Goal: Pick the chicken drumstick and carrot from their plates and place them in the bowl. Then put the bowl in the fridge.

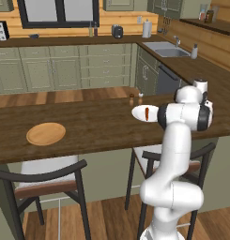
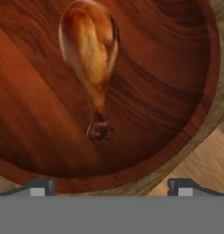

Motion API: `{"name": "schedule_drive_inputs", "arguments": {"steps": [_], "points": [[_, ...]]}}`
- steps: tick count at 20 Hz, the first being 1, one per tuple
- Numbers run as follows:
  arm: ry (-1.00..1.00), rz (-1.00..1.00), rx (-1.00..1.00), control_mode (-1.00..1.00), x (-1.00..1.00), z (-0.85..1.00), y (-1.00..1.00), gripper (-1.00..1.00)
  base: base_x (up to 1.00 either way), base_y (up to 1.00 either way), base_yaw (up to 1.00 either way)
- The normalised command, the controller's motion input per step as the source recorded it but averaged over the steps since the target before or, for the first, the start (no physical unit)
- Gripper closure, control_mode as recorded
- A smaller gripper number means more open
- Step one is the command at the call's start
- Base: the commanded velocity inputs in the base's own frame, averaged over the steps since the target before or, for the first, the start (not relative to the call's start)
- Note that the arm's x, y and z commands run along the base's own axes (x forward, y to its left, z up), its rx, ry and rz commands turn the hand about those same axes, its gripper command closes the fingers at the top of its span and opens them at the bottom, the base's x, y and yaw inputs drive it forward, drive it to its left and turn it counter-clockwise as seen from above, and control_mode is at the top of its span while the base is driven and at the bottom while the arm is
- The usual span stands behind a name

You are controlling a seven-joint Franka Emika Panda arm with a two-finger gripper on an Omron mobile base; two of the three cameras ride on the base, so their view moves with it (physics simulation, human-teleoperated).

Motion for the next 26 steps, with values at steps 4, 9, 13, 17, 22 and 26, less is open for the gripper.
{"name": "schedule_drive_inputs", "arguments": {"steps": [4,9,13,17,22,26], "points": [[-0.01,0.0,-0.01,-1.0,-0.06,0.72,0.58,-1.0,0.0,0.0,0.0],[0.0,0.0,-0.01,-1.0,-0.05,0.47,0.8,-1.0,0.0,0.0,0.0],[0.0,0.03,0.01,-1.0,0.0,0.07,0.79,-1.0,0.0,0.0,0.0],[-0.03,0.09,0.04,-1.0,0.0,0.0,0.67,-1.0,0.0,0.0,0.0],[-0.02,0.08,0.06,-1.0,0.01,0.0,0.41,-1.0,0.0,0.0,0.0],[0.0,0.04,0.07,-1.0,0.42,0.0,0.13,-1.0,0.0,0.0,0.0]]}}
